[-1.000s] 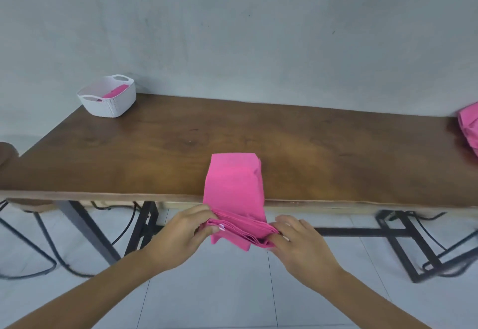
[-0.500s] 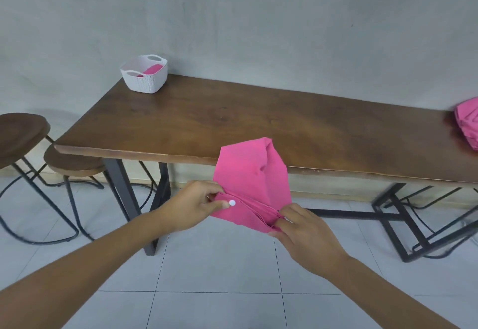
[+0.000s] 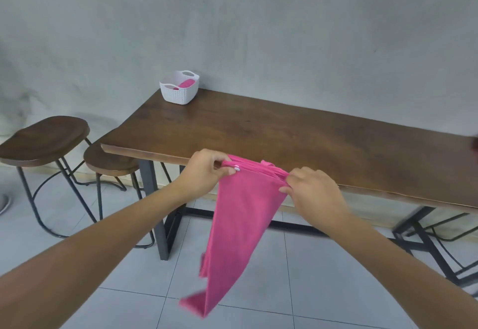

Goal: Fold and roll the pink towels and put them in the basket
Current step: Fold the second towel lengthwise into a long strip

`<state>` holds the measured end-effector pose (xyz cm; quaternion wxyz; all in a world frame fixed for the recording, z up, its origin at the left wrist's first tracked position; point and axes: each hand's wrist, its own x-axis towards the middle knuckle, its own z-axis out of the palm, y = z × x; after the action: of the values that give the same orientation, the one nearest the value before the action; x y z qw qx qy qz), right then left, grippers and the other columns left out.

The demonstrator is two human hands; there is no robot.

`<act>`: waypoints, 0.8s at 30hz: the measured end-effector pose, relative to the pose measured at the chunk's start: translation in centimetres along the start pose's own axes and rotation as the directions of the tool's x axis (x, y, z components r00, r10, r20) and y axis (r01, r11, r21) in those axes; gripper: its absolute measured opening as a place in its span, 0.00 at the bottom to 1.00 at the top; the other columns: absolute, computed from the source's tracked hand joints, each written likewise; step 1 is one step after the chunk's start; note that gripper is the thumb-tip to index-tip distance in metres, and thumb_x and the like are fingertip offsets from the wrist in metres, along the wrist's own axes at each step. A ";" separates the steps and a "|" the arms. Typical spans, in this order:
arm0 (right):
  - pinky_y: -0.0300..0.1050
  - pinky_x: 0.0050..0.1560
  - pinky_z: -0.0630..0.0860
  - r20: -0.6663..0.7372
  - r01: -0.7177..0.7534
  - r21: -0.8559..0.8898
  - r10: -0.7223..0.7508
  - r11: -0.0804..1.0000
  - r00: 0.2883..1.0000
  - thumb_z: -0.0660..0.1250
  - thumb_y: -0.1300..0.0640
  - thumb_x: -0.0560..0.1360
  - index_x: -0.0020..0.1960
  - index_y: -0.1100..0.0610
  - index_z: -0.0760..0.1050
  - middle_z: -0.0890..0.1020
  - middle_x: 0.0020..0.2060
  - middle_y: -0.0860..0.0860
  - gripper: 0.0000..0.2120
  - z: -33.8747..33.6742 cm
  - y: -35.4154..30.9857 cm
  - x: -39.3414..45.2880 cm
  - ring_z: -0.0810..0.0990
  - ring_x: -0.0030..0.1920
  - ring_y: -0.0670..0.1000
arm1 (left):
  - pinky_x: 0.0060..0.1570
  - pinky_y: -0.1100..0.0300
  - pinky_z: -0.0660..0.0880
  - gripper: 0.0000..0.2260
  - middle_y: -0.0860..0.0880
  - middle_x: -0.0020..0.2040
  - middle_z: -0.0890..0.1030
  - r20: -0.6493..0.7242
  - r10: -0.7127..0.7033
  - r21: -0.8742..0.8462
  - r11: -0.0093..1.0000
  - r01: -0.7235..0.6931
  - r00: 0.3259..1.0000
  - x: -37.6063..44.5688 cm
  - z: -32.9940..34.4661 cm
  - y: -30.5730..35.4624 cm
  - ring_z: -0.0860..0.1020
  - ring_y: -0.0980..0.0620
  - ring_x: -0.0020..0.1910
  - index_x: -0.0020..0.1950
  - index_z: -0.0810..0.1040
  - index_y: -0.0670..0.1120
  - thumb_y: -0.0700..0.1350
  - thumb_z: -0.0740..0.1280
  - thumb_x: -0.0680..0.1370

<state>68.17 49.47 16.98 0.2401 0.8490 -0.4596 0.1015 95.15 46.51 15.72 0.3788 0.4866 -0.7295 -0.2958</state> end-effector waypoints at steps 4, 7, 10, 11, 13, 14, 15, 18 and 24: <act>0.46 0.28 0.69 0.032 -0.009 -0.048 0.011 0.999 0.999 0.82 0.54 0.65 0.30 0.56 0.77 0.76 0.29 0.50 0.15 -1.0 -0.3 0.6 0.76 0.31 0.55 | 0.48 0.58 0.78 0.02 0.55 0.41 0.85 -0.031 0.032 -0.013 0.999 -0.032 0.999 0.4 -0.9 1.7 0.82 0.56 0.42 0.45 0.86 0.50 0.45 0.74 0.77; 0.49 0.31 0.74 0.051 -0.063 0.047 0.061 0.997 0.997 0.78 0.53 0.70 0.33 0.57 0.78 0.79 0.33 0.52 0.13 -1.5 -0.8 0.8 0.79 0.35 0.57 | 0.49 0.51 0.79 0.07 0.51 0.41 0.85 0.003 0.034 -0.050 0.998 -0.034 0.999 0.1 -1.8 2.3 0.83 0.51 0.43 0.45 0.86 0.47 0.50 0.73 0.77; 0.49 0.42 0.76 0.100 -0.168 0.169 0.153 0.971 0.983 0.70 0.50 0.78 0.41 0.57 0.80 0.81 0.43 0.49 0.11 -2.2 -0.5 1.1 0.79 0.46 0.54 | 0.42 0.57 0.76 0.10 0.54 0.36 0.83 -0.003 0.058 -0.074 0.996 -0.058 0.998 -0.4 -2.6 2.9 0.78 0.56 0.35 0.43 0.85 0.45 0.51 0.74 0.76; 0.49 0.44 0.76 0.116 -0.186 0.213 0.164 0.959 0.980 0.68 0.50 0.79 0.43 0.56 0.80 0.80 0.45 0.48 0.10 -2.6 -0.2 1.3 0.78 0.48 0.53 | 0.38 0.59 0.74 0.11 0.55 0.34 0.81 -0.007 0.062 -0.075 0.995 -0.063 0.998 -0.5 -2.7 3.1 0.76 0.56 0.32 0.41 0.85 0.44 0.51 0.74 0.76; 0.49 0.46 0.76 0.136 -0.170 0.278 0.136 0.946 0.981 0.67 0.50 0.79 0.47 0.54 0.79 0.78 0.47 0.46 0.09 -3.2 0.4 1.5 0.76 0.49 0.51 | 0.34 0.60 0.70 0.13 0.54 0.31 0.79 -0.001 0.080 -0.067 0.995 -0.080 0.997 -0.8 -2.9 3.1 0.73 0.54 0.30 0.39 0.83 0.43 0.52 0.75 0.75; 0.49 0.45 0.76 0.166 -0.148 0.270 0.105 0.951 0.980 0.66 0.49 0.80 0.49 0.54 0.79 0.77 0.48 0.46 0.10 -3.4 0.6 1.6 0.76 0.49 0.51 | 0.35 0.57 0.72 0.15 0.52 0.32 0.79 0.012 0.083 -0.074 0.994 -0.082 0.996 -1.0 -2.9 3.0 0.73 0.50 0.31 0.39 0.83 0.42 0.54 0.75 0.75; 0.48 0.45 0.75 0.210 -0.121 0.236 0.071 0.964 0.975 0.65 0.47 0.80 0.49 0.54 0.79 0.77 0.47 0.47 0.11 -3.5 0.7 1.7 0.76 0.49 0.51 | 0.38 0.51 0.75 0.17 0.47 0.35 0.81 0.031 0.083 -0.079 0.994 -0.081 0.996 -1.2 -2.8 2.8 0.75 0.44 0.34 0.40 0.83 0.41 0.56 0.75 0.74; 0.46 0.42 0.71 0.191 -0.030 0.151 0.001 0.988 0.982 0.65 0.46 0.80 0.47 0.55 0.81 0.79 0.44 0.48 0.13 -3.4 1.3 1.6 0.78 0.47 0.53 | 0.47 0.40 0.78 0.22 0.40 0.42 0.83 0.053 0.083 -0.082 0.994 -0.079 0.995 -2.1 -2.6 2.2 0.80 0.37 0.43 0.43 0.83 0.42 0.62 0.74 0.73; 0.47 0.42 0.75 0.191 -0.010 0.363 -0.063 0.932 0.980 0.72 0.48 0.76 0.39 0.56 0.82 0.79 0.37 0.46 0.12 -5.2 -0.9 1.5 0.77 0.41 0.51 | 0.50 0.48 0.78 0.04 0.54 0.42 0.85 -0.068 0.092 -0.009 0.996 -0.093 0.993 -1.5 -3.1 1.4 0.83 0.52 0.43 0.44 0.86 0.46 0.47 0.76 0.74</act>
<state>69.95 51.39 21.75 0.0339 0.8907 -0.4432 0.0956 97.41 48.15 18.07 0.4196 0.4597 -0.7362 -0.2657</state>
